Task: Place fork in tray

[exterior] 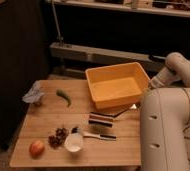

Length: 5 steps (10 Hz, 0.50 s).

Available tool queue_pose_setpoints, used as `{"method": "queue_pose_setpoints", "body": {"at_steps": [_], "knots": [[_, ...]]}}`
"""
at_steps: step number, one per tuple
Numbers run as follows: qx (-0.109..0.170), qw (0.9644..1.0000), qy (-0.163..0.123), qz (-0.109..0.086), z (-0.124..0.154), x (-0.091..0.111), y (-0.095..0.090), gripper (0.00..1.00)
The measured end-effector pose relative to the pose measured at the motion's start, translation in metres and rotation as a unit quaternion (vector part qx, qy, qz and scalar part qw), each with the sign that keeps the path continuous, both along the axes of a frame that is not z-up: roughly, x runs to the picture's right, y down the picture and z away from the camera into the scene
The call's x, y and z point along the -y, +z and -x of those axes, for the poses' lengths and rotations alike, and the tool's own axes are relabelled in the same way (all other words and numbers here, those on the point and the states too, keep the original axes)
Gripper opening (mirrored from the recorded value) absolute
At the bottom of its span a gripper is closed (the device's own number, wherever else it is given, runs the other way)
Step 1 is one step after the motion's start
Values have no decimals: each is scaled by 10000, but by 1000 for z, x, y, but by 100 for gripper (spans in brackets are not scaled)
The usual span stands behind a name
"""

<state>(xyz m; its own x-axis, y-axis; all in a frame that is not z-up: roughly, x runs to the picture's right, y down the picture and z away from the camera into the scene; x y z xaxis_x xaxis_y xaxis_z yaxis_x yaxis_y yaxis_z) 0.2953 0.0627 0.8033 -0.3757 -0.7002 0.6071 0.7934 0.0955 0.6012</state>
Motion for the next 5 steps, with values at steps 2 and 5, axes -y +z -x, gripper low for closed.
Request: {"method": "queue_pose_setpoints", "body": {"at_steps": [2, 5], "knots": [[-619, 9966, -473, -272, -25, 8, 3, 0], [-1183, 9876, -826, -624, -51, 27, 3, 0]]}}
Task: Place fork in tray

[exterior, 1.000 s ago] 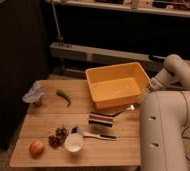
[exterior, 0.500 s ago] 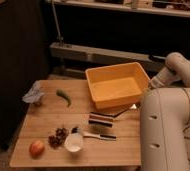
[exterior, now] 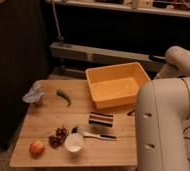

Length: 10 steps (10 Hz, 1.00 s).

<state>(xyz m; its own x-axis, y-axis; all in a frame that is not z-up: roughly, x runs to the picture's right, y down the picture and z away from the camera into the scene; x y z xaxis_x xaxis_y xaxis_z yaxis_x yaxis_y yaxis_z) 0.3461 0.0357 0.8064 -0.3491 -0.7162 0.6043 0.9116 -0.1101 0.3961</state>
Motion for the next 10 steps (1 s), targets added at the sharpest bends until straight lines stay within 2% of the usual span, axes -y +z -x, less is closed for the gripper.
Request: {"method": "queue_pose_setpoints", "body": {"at_steps": [2, 4, 10], "knots": [[-113, 9997, -80, -200, -5, 38, -7, 0], [-182, 9993, -116, -293, -10, 56, -14, 0], [-188, 9993, -122, -304, -10, 58, -14, 0]]}}
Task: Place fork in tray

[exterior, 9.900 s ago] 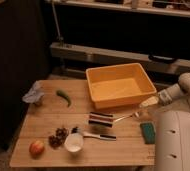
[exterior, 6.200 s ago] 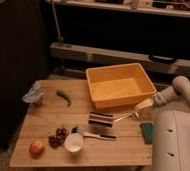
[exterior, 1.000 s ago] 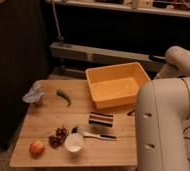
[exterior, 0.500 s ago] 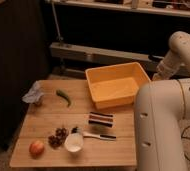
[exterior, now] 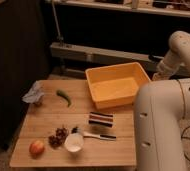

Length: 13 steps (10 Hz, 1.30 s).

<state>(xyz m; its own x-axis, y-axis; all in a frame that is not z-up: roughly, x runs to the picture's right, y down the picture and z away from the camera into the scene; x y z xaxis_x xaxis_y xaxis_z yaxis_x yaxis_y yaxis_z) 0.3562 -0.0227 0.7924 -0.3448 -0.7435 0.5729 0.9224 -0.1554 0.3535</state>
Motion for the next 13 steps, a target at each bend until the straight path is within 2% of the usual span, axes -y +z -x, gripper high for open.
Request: {"method": "queue_pose_setpoints", "body": {"at_steps": [6, 7, 8, 9, 10, 11, 12, 13], "knots": [[-41, 10000, -24, 30, -1, -4, 1, 0], [-209, 9995, -249, 42, -5, -10, 6, 0], [-501, 9966, -647, -12, -5, -15, 12, 0], [-821, 9917, -989, -88, -5, -18, 15, 0], [-1297, 9810, -1430, -201, -8, -17, 15, 0], [-1508, 9755, -1583, -248, -12, -15, 14, 0], [-1603, 9733, -1618, -294, -17, -10, 12, 0], [-1623, 9740, -1543, -342, -22, 0, 7, 0]]}}
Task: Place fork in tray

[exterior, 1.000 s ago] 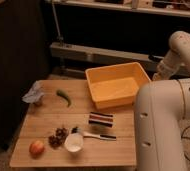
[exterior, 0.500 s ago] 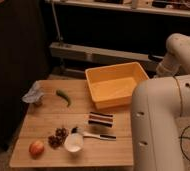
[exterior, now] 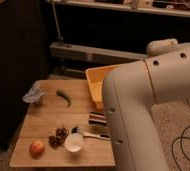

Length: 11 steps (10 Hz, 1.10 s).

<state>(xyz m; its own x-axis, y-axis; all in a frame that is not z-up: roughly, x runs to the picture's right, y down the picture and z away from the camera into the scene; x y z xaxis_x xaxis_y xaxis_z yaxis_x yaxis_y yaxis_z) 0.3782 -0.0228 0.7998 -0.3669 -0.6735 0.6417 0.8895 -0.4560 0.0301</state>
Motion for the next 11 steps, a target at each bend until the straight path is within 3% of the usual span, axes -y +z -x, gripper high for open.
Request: {"method": "queue_pose_setpoints", "body": {"at_steps": [2, 5, 8, 11], "knots": [[168, 9997, 76, -188, -11, 14, -10, 0], [465, 9946, 87, -921, -26, 42, -25, 0], [281, 9912, -101, -1290, -34, 81, -48, 0], [2, 9890, 43, -1481, -46, 105, -67, 0]]}}
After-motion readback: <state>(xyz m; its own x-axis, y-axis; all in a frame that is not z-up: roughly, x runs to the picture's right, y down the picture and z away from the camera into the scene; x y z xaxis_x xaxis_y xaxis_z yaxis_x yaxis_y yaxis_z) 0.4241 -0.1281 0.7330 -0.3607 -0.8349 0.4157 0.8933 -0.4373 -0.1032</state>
